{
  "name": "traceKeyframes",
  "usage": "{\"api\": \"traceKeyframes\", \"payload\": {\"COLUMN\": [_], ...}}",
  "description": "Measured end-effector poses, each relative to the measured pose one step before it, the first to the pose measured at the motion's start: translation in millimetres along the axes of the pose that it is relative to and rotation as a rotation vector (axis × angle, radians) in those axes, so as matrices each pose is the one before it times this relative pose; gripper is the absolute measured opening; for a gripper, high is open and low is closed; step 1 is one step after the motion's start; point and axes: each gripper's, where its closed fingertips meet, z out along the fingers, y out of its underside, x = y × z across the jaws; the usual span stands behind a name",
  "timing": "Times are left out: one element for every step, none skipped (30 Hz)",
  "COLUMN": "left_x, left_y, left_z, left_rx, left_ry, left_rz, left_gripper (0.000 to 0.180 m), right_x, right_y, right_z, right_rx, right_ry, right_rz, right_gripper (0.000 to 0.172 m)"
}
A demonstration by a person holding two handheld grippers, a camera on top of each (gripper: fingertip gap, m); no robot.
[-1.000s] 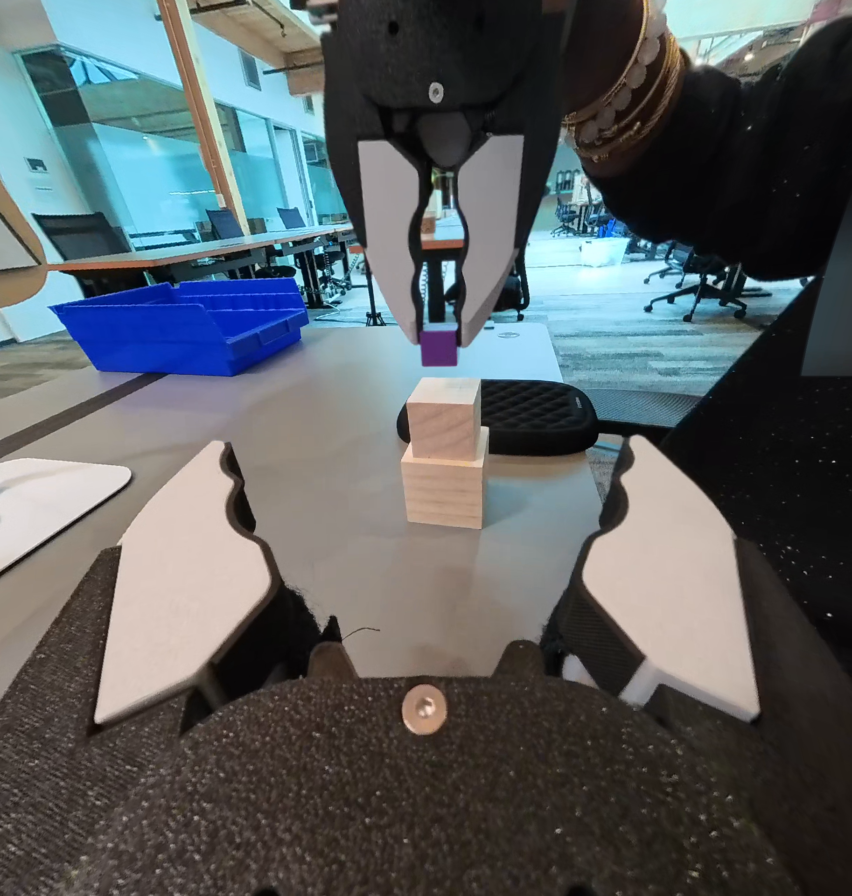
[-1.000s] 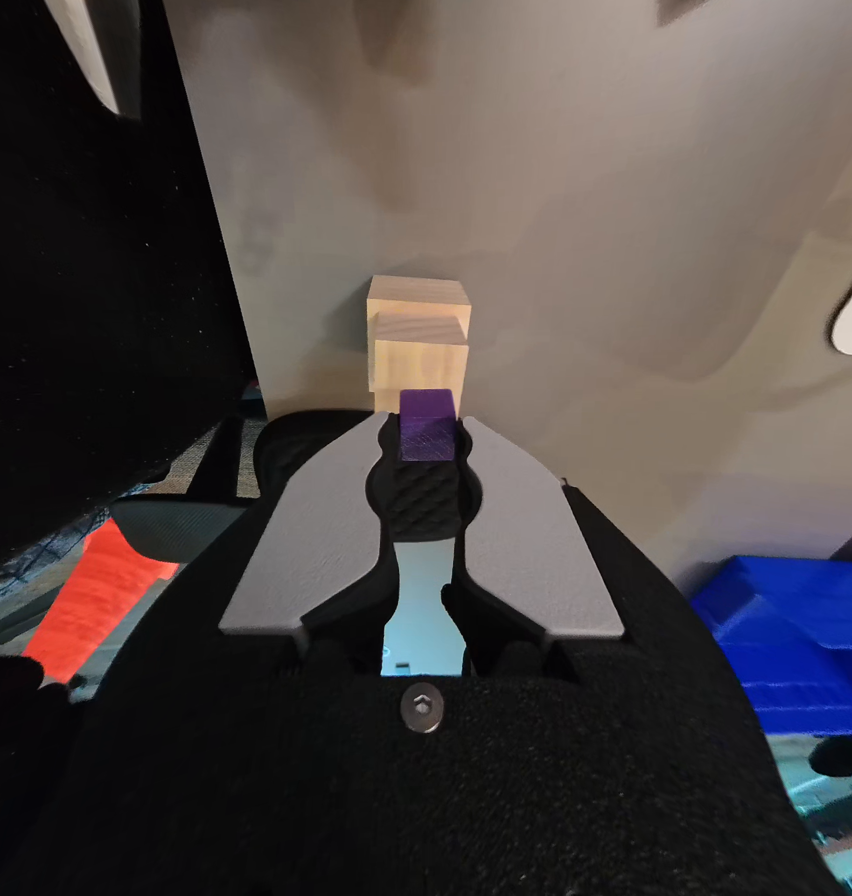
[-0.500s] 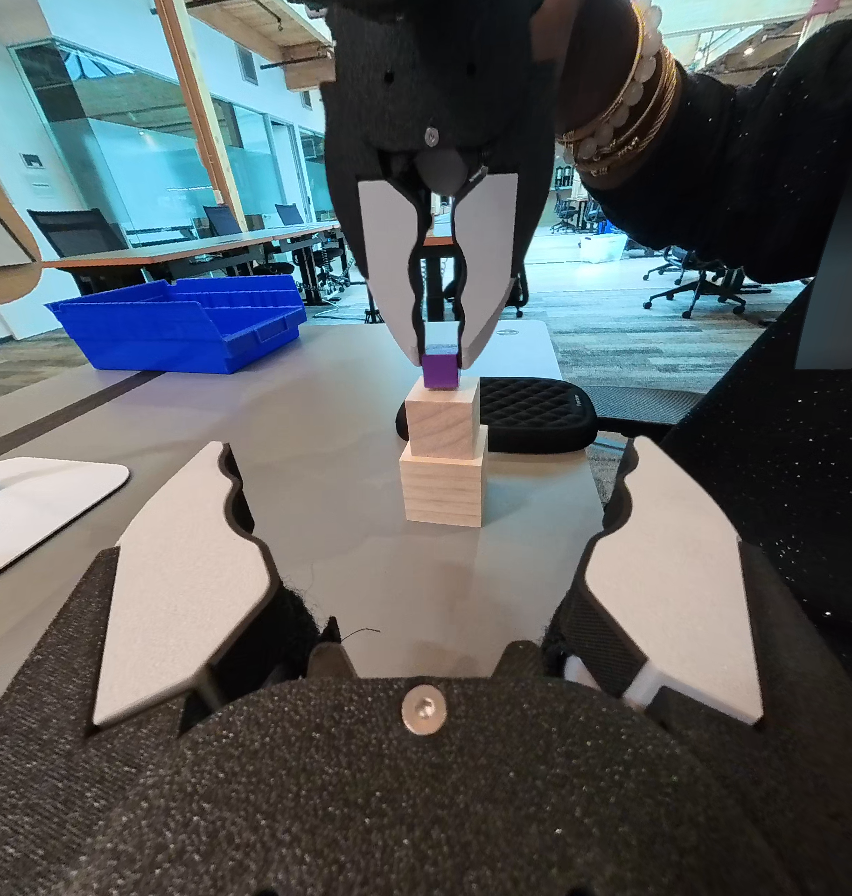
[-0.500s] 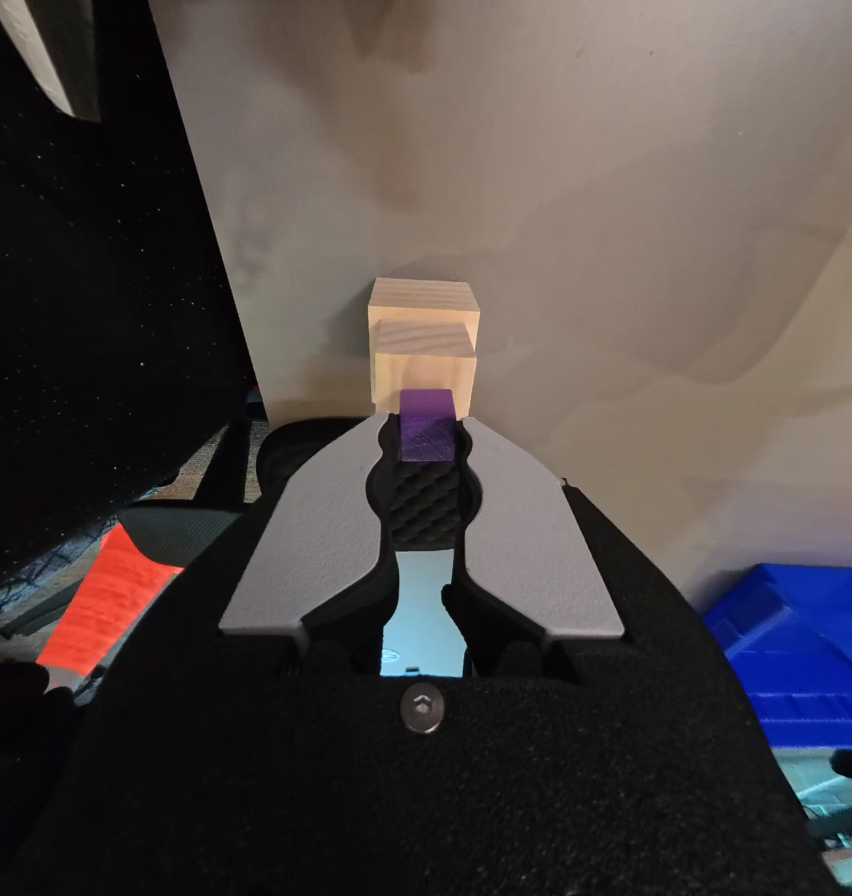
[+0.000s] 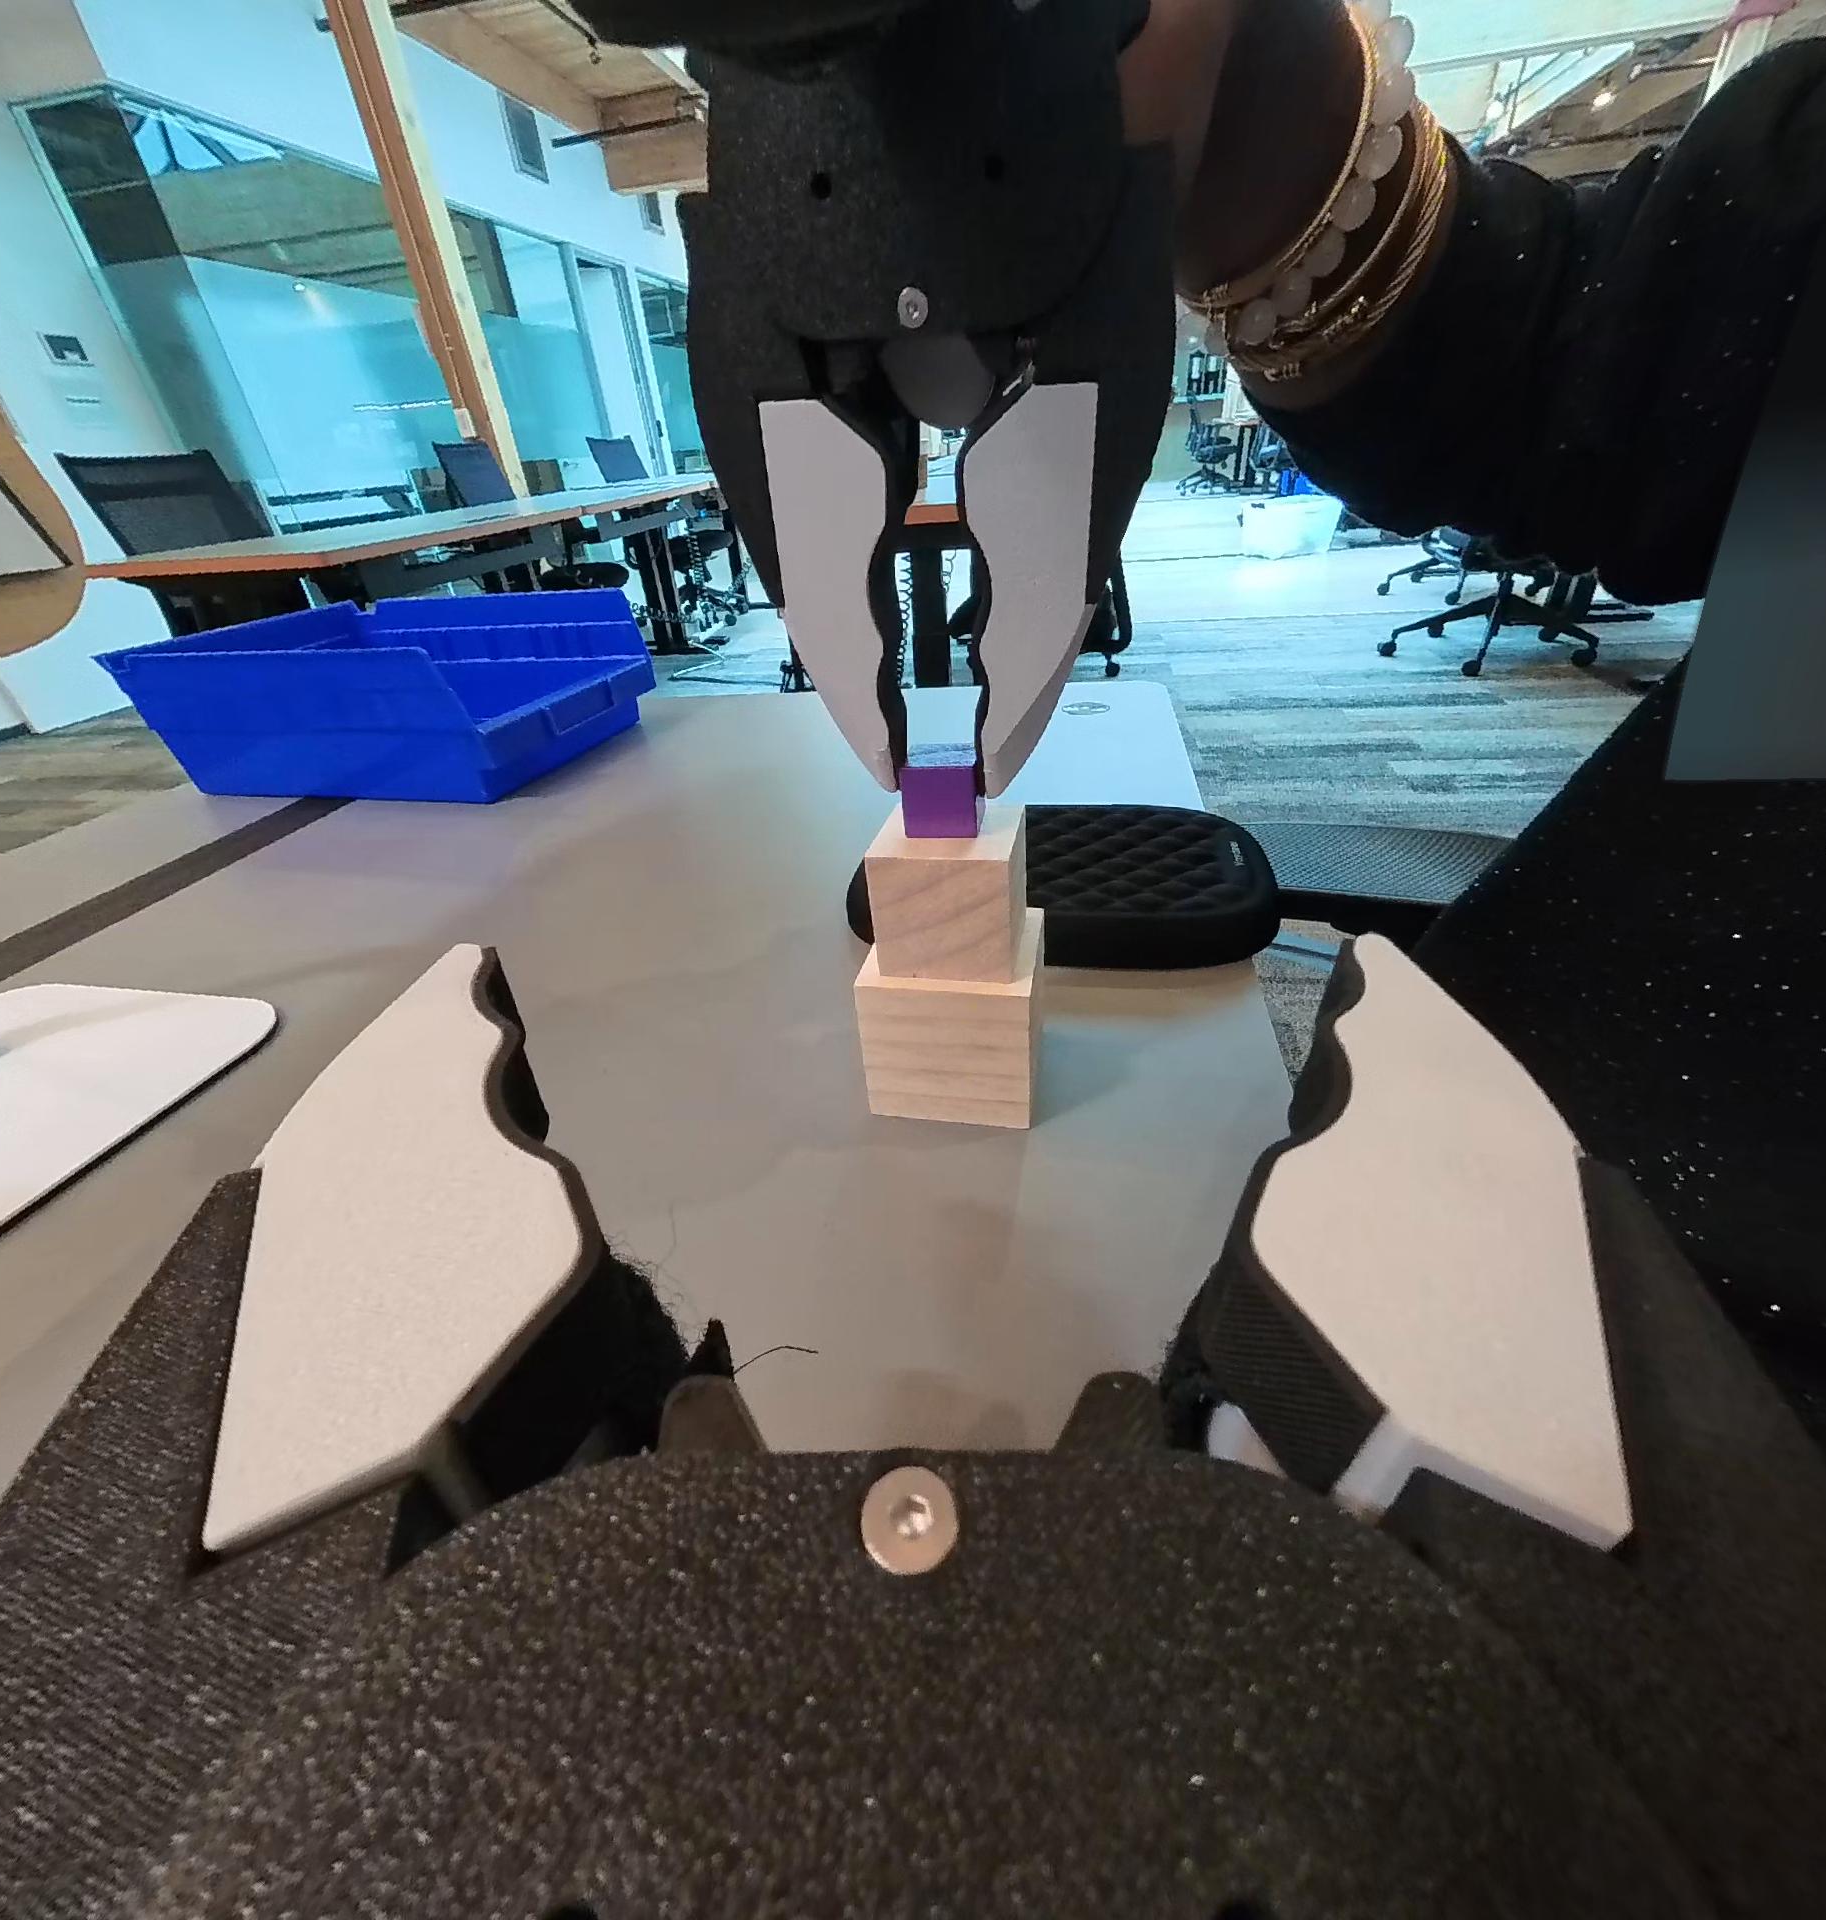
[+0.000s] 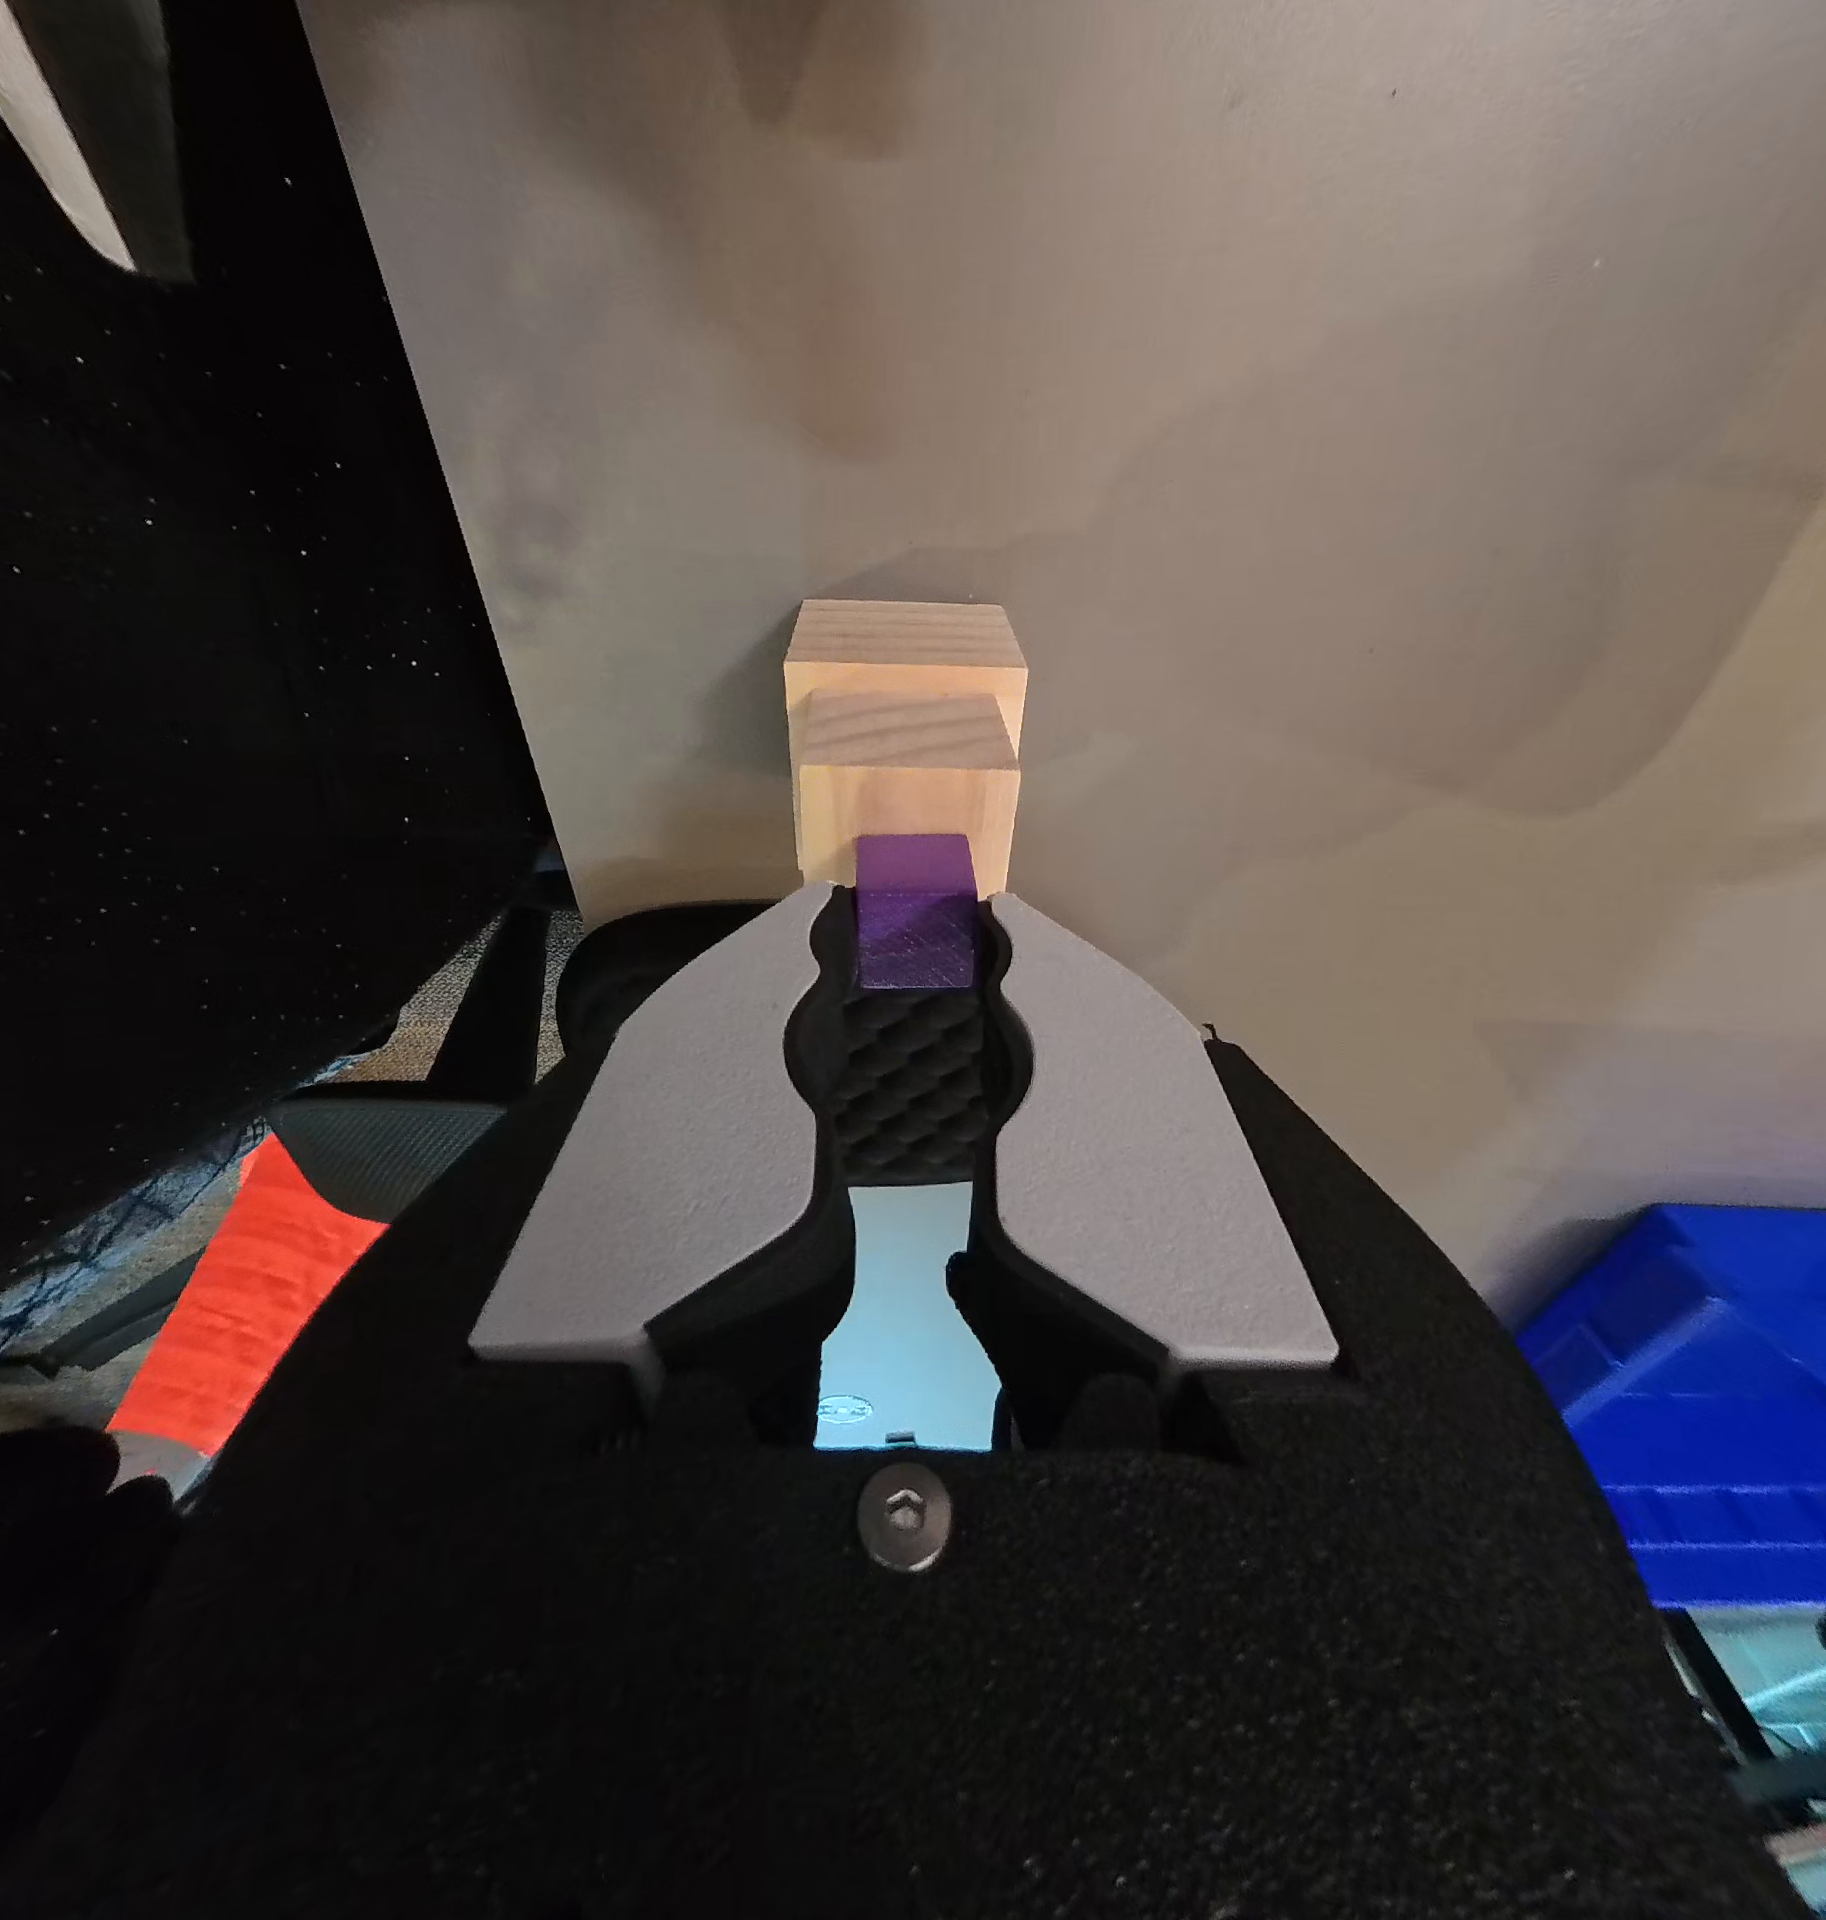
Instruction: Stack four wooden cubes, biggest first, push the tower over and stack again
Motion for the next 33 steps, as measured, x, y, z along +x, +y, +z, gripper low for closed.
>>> {"api": "traceKeyframes", "payload": {"left_x": [0.06, 0.16, 0.03, -0.06, 0.01, -0.23, -0.17, 0.02, 0.13, 0.14, 0.13, 0.12, -0.08, -0.05, 0.0, 0.09, 0.01, -0.06, 0.03, 0.01, 0.18, 0.12, 0.05, 0.01, 0.08, 0.09, 0.19, 0.08, 0.1, -0.13, 0.0, -0.09, 0.08], "left_y": [0.09, 0.1, 0.06, -0.09, -0.22, -0.26, -0.23, 0.06, 0.14, 0.08, 0.16, -0.02, -0.05, -0.14, -0.13, 0.0, -0.14, -0.05, -0.02, -0.07, -0.01, -0.02, -0.01, 0.1, 0.1, 0.03, 0.05, 0.14, 0.02, 0.13, 0.07, 0.03, -0.05], "left_z": [0.1, 0.01, 0.06, -0.01, -0.22, -0.17, -0.16, 0.02, 0.07, 0.15, 0.02, -0.02, -0.03, -0.08, -0.12, -0.04, -0.11, -0.03, -0.09, 0.04, -0.03, -0.02, -0.03, 0.14, 0.01, 0.01, 0.06, 0.0, 0.05, 0.09, 0.03, 0.02, -0.01], "left_rx": [-0.0008, -0.0008, -0.0005, 0.0007, 0.0018, 0.0021, 0.0018, 0.0003, -0.0012, -0.0015, -0.0006, 0.0001, 0.0004, 0.0011, 0.001, 0.0007, 0.0011, 0.0005, 0.0001, 0.0005, 0.0, 0.0001, 0.0, -0.0008, -0.0008, -0.0003, -0.0005, -0.0005, -0.0002, -0.0009, -0.0013, -0.0002, 0.0003], "left_ry": [-0.0001, 0.0006, 0.0001, 0.0, 0.001, -0.0001, -0.0011, 0.0001, 0.0002, 0.0003, 0.0005, 0.0003, -0.0001, 0.0003, 0.0001, 0.0005, 0.0003, 0.0002, 0.0003, 0.0001, 0.0008, 0.0005, -0.0001, -0.0003, 0.0, -0.0002, -0.0003, -0.0003, 0.0, -0.0002, 0.0002, -0.0001, 0.0002], "left_rz": [0.0011, 0.0007, 0.0002, -0.0009, -0.0015, -0.0014, -0.001, 0.0001, 0.0007, 0.0011, 0.0009, 0.0002, -0.0009, -0.0009, -0.0007, -0.0007, -0.0005, -0.0006, -0.0003, 0.0, 0.0002, 0.0006, 0.0004, 0.0001, 0.0007, 0.0014, 0.0016, 0.0016, 0.0004, -0.0008, -0.0007, -0.0002, 0.0004], "left_gripper": [0.14, 0.14, 0.141, 0.141, 0.141, 0.141, 0.141, 0.141, 0.141, 0.141, 0.141, 0.141, 0.141, 0.14, 0.14, 0.14, 0.14, 0.139, 0.139, 0.139, 0.139, 0.138, 0.138, 0.138, 0.138, 0.138, 0.138, 0.139, 0.139, 0.14, 0.14, 0.14, 0.14], "right_x": [0.08, 0.04, 0.09, 0.06, 0.03, -0.01, 0.05, -0.05, -0.04, 0.04, -0.11, -0.08, 0.0, -0.02, -0.08, -0.01, 0.52, 1.15, 2.34, 4.12, 6.04, 7.46, 8.55, 9.69, 9.77, 7.44, 5.38, 4.95, 4.16, 2.96, 2.77, 2.67, 2.17], "right_y": [0.07, 0.02, 0.02, 0.2, 0.05, -0.05, -0.04, 0.02, 0.06, 0.04, 0.07, -0.07, -0.02, -0.03, 0.09, 0.3, 0.59, 1.04, 1.52, 2.22, 2.63, 2.96, 3.12, 2.97, 2.24, 1.95, 1.48, 0.59, 0.26, 0.35, 0.18, -0.19, -0.19], "right_z": [-0.04, 0.07, 0.0, 0.05, 0.07, -0.03, 0.05, 0.01, -0.01, 0.0, -0.01, 0.0, 0.04, 0.04, -0.06, -0.15, -0.62, -1.04, -1.43, -1.62, -1.43, -0.61, 0.72, 2.45, 4.56, 6.55, 7.82, 8.35, 8.45, 8.31, 7.95, 7.36, 6.85], "right_rx": [0.0006, 0.0008, 0.0, -0.0008, -0.0004, -0.0004, -0.0005, -0.0011, -0.0014, -0.0012, -0.0014, -0.0012, -0.0007, -0.0007, -0.0008, -0.0008, -0.0008, -0.0004, 0.0002, 0.0003, 0.0008, 0.0022, 0.0019, 0.0017, 0.0038, 0.0023, 0.0009, 0.0023, 0.0018, -0.0007, -0.0004, 0.0009, 0.0008], "right_ry": [-0.001, -0.0007, 0.0002, 0.0006, 0.0, -0.0003, 0.0, 0.0001, 0.0001, 0.0003, -0.0002, 0.0, 0.0003, 0.0001, -0.0006, 0.0003, 0.0019, 0.0038, 0.0078, 0.0131, 0.0171, 0.0172, 0.0154, 0.0159, 0.014, -0.0014, -0.0127, -0.01, -0.0089, -0.0127, -0.0118, -0.0106, -0.0108], "right_rz": [0.001, 0.0008, 0.0006, -0.0001, -0.0006, -0.0001, -0.0004, -0.0004, -0.0005, -0.0012, -0.0001, 0.0, -0.0007, -0.0008, -0.0013, -0.0011, -0.0003, 0.0008, 0.0033, 0.0068, 0.0094, 0.0113, 0.0156, 0.0185, 0.0171, 0.0178, 0.0188, 0.0138, 0.0068, 0.0049, 0.0083, 0.0097, 0.0081], "right_gripper": [0.021, 0.021, 0.021, 0.021, 0.021, 0.021, 0.021, 0.021, 0.021, 0.021, 0.021, 0.021, 0.021, 0.021, 0.021, 0.021, 0.021, 0.021, 0.021, 0.021, 0.021, 0.021, 0.021, 0.021, 0.021, 0.021, 0.021, 0.021, 0.021, 0.021, 0.021, 0.021, 0.021]}}
